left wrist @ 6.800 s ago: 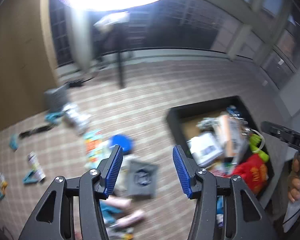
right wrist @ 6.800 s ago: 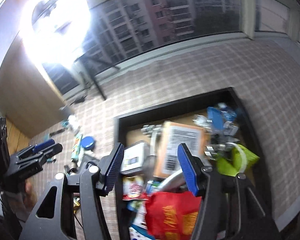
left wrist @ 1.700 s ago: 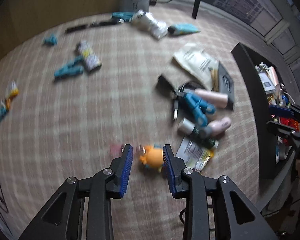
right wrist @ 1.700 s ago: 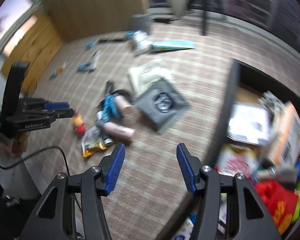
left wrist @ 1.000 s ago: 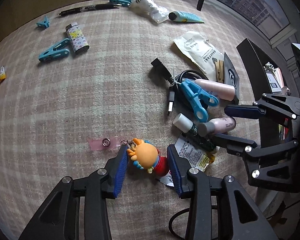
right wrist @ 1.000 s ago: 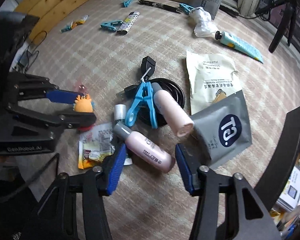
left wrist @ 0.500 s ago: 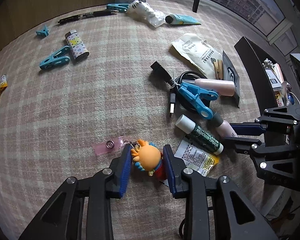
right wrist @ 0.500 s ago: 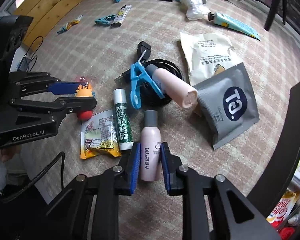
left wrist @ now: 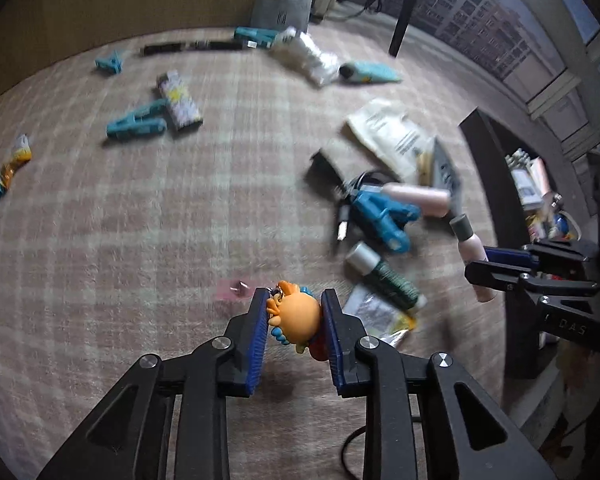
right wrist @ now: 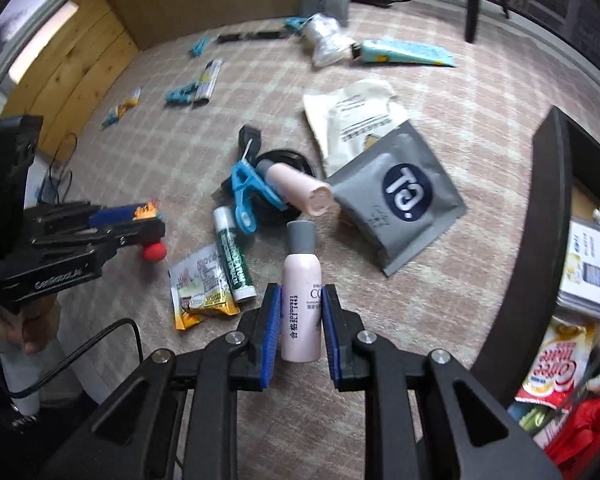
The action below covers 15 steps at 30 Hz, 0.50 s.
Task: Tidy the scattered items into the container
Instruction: 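Carry the keychain and pink bottle over the black box with both tools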
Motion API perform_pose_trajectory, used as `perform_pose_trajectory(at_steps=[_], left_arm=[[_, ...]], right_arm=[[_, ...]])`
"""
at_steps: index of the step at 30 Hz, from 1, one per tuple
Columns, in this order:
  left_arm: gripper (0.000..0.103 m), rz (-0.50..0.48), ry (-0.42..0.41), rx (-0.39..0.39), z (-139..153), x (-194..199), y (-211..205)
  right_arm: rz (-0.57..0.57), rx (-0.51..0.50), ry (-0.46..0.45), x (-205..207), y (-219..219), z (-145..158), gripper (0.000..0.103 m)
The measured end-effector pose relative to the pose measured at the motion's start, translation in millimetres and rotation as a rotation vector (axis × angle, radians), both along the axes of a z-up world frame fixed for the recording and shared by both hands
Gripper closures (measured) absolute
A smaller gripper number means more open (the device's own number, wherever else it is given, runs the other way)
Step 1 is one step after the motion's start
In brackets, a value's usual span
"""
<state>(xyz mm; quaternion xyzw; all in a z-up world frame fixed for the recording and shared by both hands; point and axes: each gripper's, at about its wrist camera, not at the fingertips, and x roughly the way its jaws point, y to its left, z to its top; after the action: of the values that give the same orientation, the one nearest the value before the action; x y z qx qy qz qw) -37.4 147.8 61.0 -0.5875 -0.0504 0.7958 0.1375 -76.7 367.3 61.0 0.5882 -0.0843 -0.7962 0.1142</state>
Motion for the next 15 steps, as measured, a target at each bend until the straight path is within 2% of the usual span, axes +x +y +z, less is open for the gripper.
perform_pose_trajectory(at_steps=[6,15], left_arm=[[0.078,-0.046,0.068,0.028,40.2,-11.7,20.1],[0.078,-0.222,0.144,0.068,77.3,-33.6,114.1]], right_arm=[[-0.124,-0.031,0.075,10.3,27.7,31.0,0.083],[-0.362,0.026,0.162,39.5,111.5,77.6,0.083]])
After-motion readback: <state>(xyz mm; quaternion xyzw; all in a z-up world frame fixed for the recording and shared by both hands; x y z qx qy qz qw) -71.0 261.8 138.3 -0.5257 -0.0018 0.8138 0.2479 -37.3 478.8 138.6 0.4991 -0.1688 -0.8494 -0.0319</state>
